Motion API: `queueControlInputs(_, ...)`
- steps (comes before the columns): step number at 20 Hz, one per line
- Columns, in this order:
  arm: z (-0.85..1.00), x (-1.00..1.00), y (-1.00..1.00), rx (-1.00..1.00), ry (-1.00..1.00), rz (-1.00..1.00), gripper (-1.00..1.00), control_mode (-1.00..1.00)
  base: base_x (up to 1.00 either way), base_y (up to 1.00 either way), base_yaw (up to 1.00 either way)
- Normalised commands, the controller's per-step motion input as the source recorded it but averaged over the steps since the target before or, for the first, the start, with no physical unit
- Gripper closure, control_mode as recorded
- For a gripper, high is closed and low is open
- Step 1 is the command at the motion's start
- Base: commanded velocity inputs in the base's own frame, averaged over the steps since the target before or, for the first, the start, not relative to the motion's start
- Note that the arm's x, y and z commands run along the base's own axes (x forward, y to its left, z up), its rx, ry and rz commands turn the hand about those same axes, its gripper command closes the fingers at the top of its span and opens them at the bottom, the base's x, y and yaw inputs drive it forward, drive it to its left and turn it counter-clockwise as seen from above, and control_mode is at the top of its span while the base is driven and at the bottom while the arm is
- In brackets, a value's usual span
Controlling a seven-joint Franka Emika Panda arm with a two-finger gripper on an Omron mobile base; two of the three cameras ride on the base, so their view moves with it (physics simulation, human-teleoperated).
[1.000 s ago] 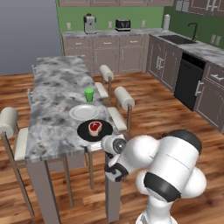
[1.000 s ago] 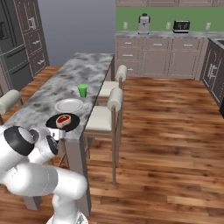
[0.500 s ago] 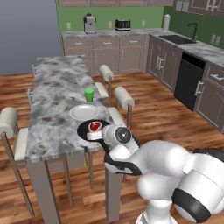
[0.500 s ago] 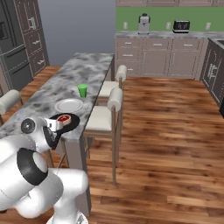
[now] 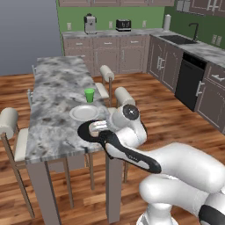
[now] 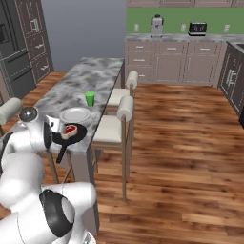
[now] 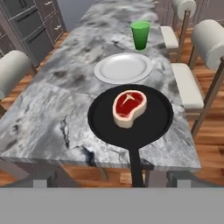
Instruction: Pick up the pan with the steak in it and place it on the dining table. Then place the steak on the plate.
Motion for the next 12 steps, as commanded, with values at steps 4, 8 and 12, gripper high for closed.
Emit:
queueControlInputs(4,0.12,-0.38,0.0,-0.02,0.22,0.0,-1.0,-1.0,0.0,0.0,0.0)
queueControlInputs(8,0.0,-0.04,0.04,-0.04,0.14,0.0,-1.0,-1.0,0.0,0.0,0.0)
queueControlInputs(12,0.0,0.06,0.0,0.0,0.0,0.0,-1.0,-1.0,0.0,0.0,0.0)
